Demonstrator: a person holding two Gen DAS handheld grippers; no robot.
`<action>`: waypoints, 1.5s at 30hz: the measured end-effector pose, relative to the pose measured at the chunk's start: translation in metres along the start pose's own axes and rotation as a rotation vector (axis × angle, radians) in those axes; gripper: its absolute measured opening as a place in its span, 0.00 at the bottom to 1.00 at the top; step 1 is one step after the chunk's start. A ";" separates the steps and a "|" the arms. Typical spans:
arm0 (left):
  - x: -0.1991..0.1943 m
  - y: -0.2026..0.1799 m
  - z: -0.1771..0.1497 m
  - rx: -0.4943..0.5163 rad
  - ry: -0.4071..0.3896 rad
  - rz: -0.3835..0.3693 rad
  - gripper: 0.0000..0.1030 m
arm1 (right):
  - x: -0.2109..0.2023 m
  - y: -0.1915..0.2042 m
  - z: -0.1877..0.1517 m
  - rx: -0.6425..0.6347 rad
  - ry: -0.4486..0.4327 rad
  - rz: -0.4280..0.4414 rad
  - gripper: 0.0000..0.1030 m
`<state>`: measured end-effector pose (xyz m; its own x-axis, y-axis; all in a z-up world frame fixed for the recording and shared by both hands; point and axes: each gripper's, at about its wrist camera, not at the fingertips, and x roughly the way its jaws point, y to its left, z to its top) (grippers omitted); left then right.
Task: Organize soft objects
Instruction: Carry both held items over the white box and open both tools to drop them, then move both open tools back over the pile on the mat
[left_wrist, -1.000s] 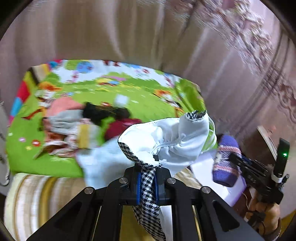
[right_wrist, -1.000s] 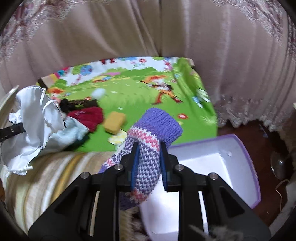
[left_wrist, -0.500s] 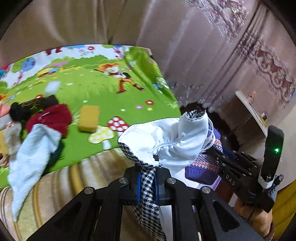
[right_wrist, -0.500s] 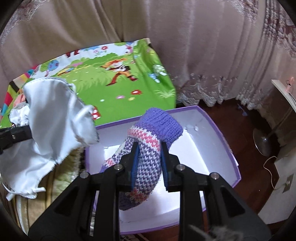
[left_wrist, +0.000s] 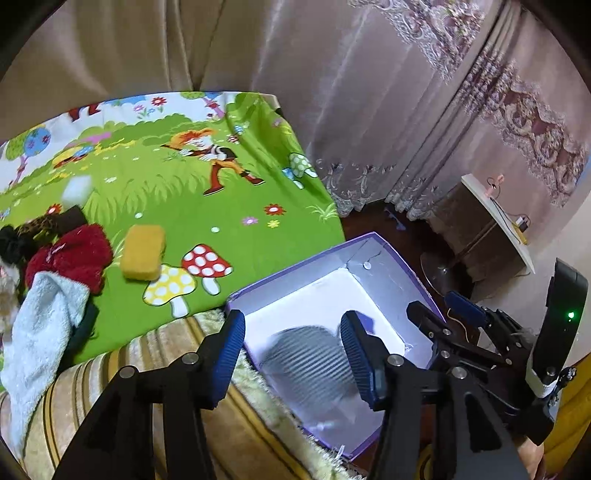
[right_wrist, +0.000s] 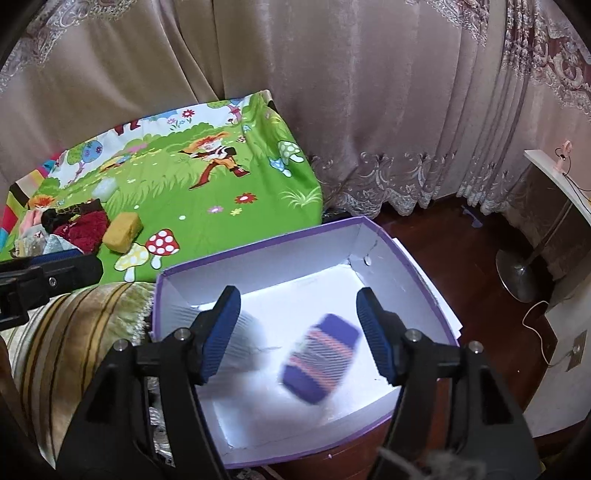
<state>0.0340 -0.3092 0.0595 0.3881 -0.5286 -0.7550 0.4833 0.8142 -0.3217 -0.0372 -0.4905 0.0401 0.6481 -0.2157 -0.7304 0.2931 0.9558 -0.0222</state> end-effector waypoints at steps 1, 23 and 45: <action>-0.002 0.005 -0.001 -0.008 -0.003 0.007 0.54 | 0.000 0.002 0.000 -0.003 0.001 0.006 0.67; -0.082 0.121 -0.051 -0.215 -0.120 0.129 0.54 | -0.018 0.099 0.017 -0.147 -0.024 0.171 0.71; -0.111 0.224 -0.049 -0.343 -0.127 0.285 0.53 | -0.018 0.211 0.032 -0.335 0.016 0.346 0.71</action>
<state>0.0603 -0.0561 0.0432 0.5708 -0.2798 -0.7720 0.0639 0.9524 -0.2980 0.0355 -0.2915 0.0700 0.6562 0.1267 -0.7438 -0.1819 0.9833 0.0070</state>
